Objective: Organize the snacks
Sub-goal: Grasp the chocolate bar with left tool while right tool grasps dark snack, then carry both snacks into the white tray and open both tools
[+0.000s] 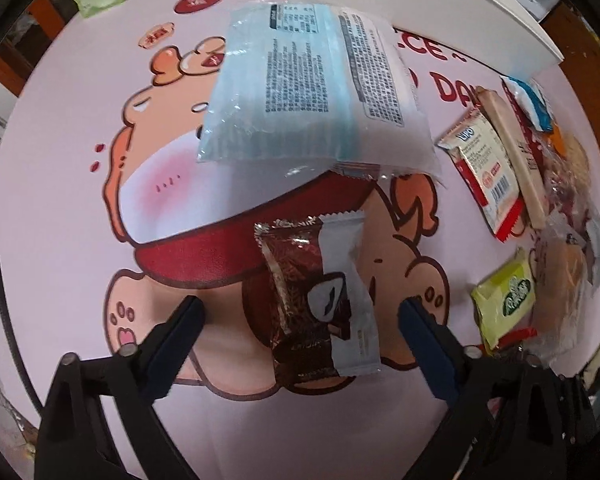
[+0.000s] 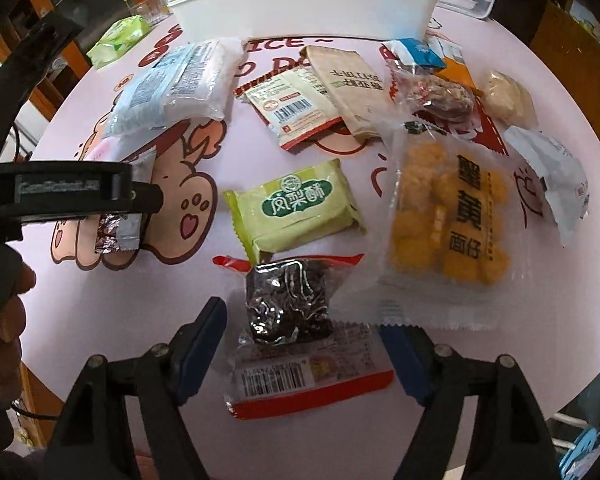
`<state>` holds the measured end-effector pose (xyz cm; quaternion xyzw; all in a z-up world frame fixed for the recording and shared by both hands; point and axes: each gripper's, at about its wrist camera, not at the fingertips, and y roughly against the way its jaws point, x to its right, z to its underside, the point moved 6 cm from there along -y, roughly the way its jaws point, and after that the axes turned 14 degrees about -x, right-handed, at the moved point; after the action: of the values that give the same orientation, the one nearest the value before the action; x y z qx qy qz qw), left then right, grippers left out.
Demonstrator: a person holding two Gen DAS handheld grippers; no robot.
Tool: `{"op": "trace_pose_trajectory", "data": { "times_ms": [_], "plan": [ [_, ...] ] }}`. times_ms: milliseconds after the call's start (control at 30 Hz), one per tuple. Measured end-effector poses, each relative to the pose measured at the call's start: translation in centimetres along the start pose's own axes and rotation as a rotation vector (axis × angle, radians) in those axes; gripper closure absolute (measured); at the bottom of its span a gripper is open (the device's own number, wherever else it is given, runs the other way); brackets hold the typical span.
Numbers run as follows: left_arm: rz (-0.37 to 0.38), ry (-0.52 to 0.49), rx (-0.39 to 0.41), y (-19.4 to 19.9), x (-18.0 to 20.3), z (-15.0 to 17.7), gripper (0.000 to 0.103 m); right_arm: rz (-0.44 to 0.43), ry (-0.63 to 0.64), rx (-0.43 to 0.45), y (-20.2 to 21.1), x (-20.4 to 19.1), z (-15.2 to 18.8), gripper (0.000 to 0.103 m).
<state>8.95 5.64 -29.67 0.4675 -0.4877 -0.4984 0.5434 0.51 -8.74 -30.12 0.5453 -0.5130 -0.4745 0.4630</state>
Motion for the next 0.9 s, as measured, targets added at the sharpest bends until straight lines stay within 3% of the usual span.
{"op": "trace_pose_trajectory", "data": {
  "times_ms": [133,300,367,667,900],
  "plan": [
    [-0.058,-0.047,0.037,0.7,1.3,-0.4,0.049,0.029,0.032,0.003,0.0,-0.3,0.0,0.040],
    [-0.068,-0.092,0.051,0.9,2.5,-0.1,0.066,0.014,0.066,0.000,0.2,-0.5,0.0,0.050],
    [-0.056,-0.096,0.044,1.3,2.9,0.5,0.067,-0.024,0.079,-0.009,0.3,-0.6,0.0,0.057],
    [-0.016,-0.116,0.028,1.9,3.1,0.7,0.071,-0.177,0.098,0.016,2.9,-0.7,-0.1,0.058],
    [0.001,-0.131,0.100,6.5,3.3,0.2,0.071,-0.189,0.121,0.124,7.9,-0.7,-2.4,0.058]
  ]
}}
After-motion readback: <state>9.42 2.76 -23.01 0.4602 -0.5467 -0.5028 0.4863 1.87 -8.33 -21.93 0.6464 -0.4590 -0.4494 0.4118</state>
